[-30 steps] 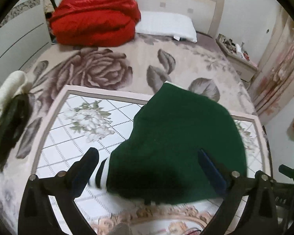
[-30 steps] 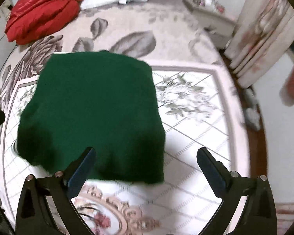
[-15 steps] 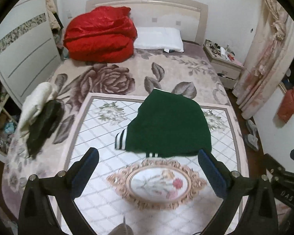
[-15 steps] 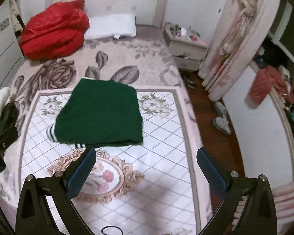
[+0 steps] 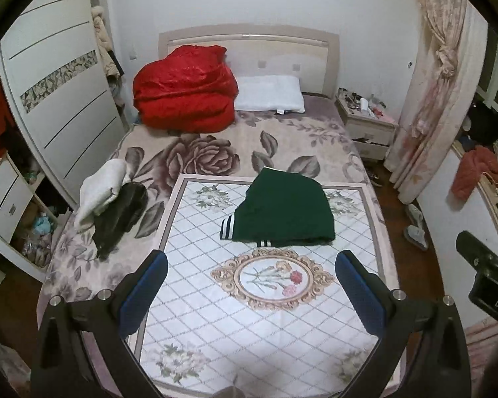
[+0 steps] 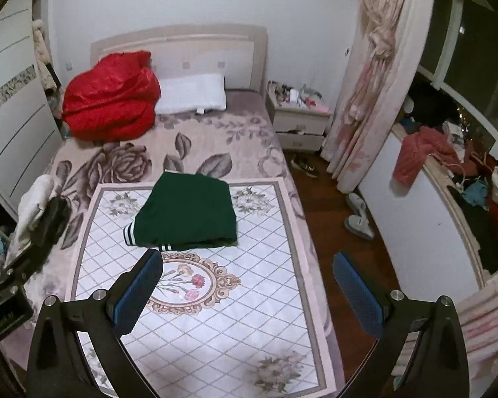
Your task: Fold large clothes
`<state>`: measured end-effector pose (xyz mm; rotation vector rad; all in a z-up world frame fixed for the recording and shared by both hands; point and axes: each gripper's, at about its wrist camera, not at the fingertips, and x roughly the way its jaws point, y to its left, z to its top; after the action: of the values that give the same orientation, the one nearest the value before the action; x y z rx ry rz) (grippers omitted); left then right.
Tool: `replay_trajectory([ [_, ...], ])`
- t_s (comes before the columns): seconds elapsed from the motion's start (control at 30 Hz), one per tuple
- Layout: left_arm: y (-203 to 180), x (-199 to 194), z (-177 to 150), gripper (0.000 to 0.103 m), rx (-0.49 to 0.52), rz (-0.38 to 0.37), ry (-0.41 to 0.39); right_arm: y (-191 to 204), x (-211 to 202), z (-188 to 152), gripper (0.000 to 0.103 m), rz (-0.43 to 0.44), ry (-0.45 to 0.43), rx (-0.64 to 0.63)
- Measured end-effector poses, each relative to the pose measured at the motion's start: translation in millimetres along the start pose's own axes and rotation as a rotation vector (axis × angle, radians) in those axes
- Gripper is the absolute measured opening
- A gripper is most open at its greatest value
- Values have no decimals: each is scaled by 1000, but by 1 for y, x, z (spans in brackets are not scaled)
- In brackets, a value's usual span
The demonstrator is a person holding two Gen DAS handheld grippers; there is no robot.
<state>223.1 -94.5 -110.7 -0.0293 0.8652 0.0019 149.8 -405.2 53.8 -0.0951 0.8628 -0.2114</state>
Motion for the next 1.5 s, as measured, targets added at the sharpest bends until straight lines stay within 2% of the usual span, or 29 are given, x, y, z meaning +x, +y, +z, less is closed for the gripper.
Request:
replay_trajectory([
  [0.3,-2,-71,-7,103,5,-4,-21,-18,-107,-12,103,27,-43,1],
  [0.53,-2,-97,-14,103,8,-3,-41,-21,-153,-15,103,38,-84,-19],
  [0.77,1,-109,-18,103,-4,-4,-63,-22,-169,-13,103,41,-105,-25],
  [1.5,2,-125,-18,103,-28,12,-119,-22,-174,-7,103,59,-116,-30],
])
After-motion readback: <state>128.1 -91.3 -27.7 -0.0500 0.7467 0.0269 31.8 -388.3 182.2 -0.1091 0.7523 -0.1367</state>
